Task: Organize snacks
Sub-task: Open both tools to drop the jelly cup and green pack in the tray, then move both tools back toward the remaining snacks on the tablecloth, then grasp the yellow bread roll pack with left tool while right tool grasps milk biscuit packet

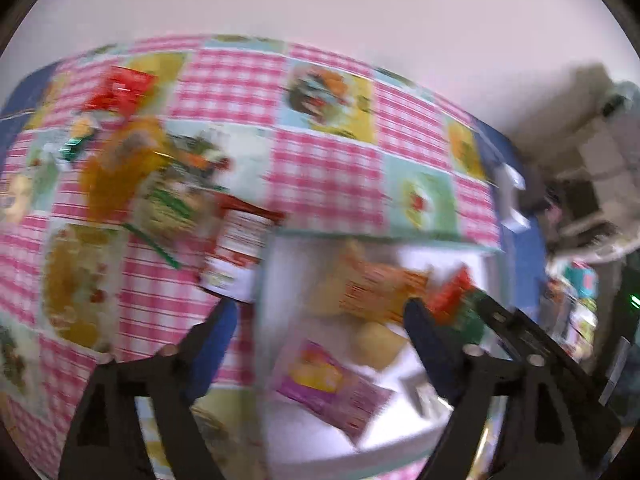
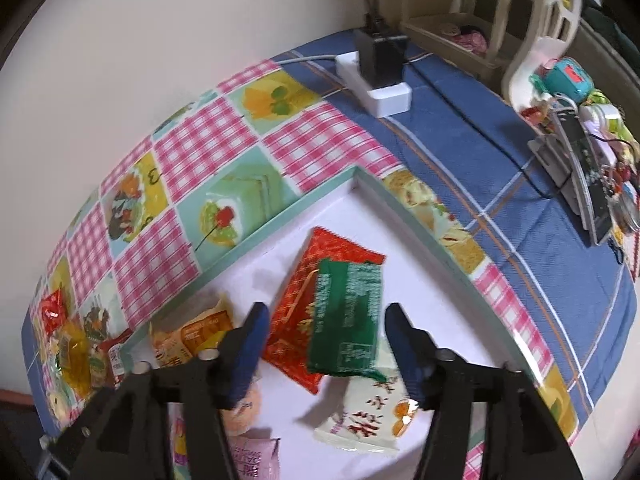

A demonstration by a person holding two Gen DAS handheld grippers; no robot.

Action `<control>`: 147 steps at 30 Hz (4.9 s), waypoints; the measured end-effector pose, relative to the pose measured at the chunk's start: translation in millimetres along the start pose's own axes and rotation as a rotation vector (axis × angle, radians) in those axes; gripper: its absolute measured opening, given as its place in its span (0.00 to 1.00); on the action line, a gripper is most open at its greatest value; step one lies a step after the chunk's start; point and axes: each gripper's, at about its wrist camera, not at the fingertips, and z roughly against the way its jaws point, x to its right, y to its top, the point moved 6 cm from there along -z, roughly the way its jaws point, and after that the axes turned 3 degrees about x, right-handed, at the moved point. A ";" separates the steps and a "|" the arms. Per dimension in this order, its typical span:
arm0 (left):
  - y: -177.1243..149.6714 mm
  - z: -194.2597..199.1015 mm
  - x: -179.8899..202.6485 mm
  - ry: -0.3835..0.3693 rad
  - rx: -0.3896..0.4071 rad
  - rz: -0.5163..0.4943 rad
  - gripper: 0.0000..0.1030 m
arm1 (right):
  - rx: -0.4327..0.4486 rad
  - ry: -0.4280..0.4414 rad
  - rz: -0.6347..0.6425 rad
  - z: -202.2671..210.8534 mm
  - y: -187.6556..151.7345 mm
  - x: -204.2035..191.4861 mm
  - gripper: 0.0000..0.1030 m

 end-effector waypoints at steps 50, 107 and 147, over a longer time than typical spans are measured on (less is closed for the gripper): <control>52.6 12.6 -191.5 0.237 0.172 0.229 0.99 | 0.024 0.293 0.500 -12.3 -65.9 -219.3 0.61; 43.9 -23.1 -220.5 0.278 0.031 0.239 0.45 | -0.163 0.299 0.641 -54.1 -110.3 -271.7 0.54; -61.8 24.7 -221.3 0.124 -0.067 0.336 0.42 | -0.248 0.280 0.722 -1.5 -184.4 -186.0 0.68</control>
